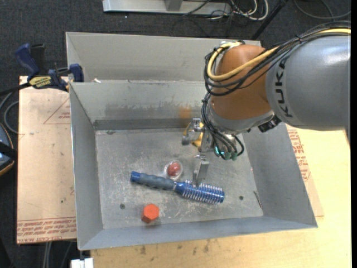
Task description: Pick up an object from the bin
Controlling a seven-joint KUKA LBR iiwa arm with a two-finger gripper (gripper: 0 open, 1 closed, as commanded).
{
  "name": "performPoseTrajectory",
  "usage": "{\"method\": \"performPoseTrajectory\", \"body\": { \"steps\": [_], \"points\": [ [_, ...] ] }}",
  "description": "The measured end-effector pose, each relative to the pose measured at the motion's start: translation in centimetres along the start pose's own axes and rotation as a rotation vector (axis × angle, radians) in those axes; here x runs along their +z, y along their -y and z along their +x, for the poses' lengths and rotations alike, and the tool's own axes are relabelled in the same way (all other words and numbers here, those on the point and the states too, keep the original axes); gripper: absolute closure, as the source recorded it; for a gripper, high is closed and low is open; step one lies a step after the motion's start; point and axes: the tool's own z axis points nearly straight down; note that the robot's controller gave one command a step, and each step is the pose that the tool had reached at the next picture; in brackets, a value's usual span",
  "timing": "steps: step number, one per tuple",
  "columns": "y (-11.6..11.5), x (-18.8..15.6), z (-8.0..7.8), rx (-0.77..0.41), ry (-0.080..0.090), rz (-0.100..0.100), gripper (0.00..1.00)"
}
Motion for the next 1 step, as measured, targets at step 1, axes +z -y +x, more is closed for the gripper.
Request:
{"method": "performPoseTrajectory", "body": {
  "steps": [1],
  "points": [
    [1.91,9.58,3.31,0.017,0.012,-0.002,0.00]
  ]
}}
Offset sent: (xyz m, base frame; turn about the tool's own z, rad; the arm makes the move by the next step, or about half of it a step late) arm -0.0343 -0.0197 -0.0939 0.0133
